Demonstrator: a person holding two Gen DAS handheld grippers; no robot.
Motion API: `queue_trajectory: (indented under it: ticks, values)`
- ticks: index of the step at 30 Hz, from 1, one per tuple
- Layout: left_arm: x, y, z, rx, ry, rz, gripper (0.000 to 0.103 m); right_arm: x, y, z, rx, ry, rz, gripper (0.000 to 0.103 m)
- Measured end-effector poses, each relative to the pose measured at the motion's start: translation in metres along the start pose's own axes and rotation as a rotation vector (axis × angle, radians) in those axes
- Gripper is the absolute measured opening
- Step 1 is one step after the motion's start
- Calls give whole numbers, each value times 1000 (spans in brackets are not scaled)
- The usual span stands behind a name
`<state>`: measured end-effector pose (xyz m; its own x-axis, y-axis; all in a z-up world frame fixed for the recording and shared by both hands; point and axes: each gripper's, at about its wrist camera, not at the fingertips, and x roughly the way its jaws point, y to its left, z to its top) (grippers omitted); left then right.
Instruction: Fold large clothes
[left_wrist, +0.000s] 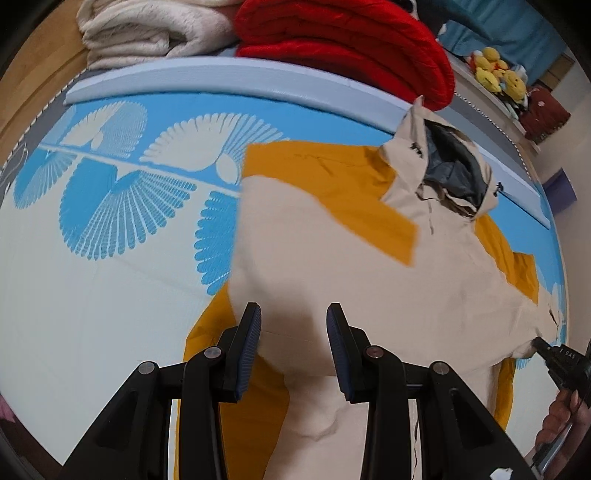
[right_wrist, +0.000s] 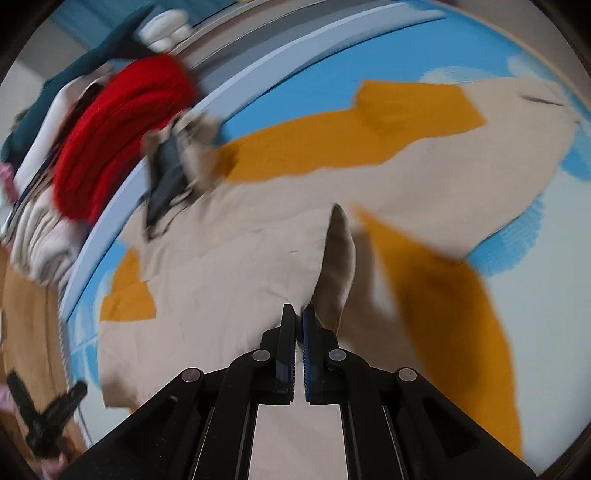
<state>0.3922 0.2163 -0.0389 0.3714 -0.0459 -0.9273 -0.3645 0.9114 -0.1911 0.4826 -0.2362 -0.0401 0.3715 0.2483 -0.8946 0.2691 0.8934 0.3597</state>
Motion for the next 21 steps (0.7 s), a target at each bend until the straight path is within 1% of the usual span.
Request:
queue_trajectory:
  ticks: [3, 5, 9, 12, 13, 15, 17, 18, 19, 20, 21]
  values:
    - [14, 5, -1, -19, 33, -9, 33, -1, -24, 19, 50, -28, -38, 3]
    - [26, 6, -3, -22, 58, -15, 33, -4, -39, 31, 64, -51, -45, 3]
    - [47, 5, -7, -20, 103, -26, 32, -5, -48, 45, 69, -98, -61, 4]
    - [61, 2, -10, -7, 128, -32, 31, 0, -53, 48, 58, -96, -77, 10]
    - [66, 0, -12, 1, 138, -33, 31, 1, -56, 48, 64, -104, -86, 14]
    - [76, -1, -15, 9, 157, -25, 31, -1, -60, 50, 69, -141, -95, 18]
    - [85, -2, -18, 17, 177, -21, 31, -4, -62, 50, 64, -167, -77, 22]
    - [90, -2, -21, 23, 186, -14, 31, -4, -61, 50, 56, -167, -63, 27]
    - [94, -2, -22, 28, 192, -4, 31, 0, -59, 49, 47, -152, -45, 31]
    - [98, -1, -24, 36, 200, 8, 31, 5, -58, 48, 45, -128, -30, 33]
    - [102, -1, -26, 44, 207, 22, 31, 14, -59, 47, 49, -87, -9, 35]
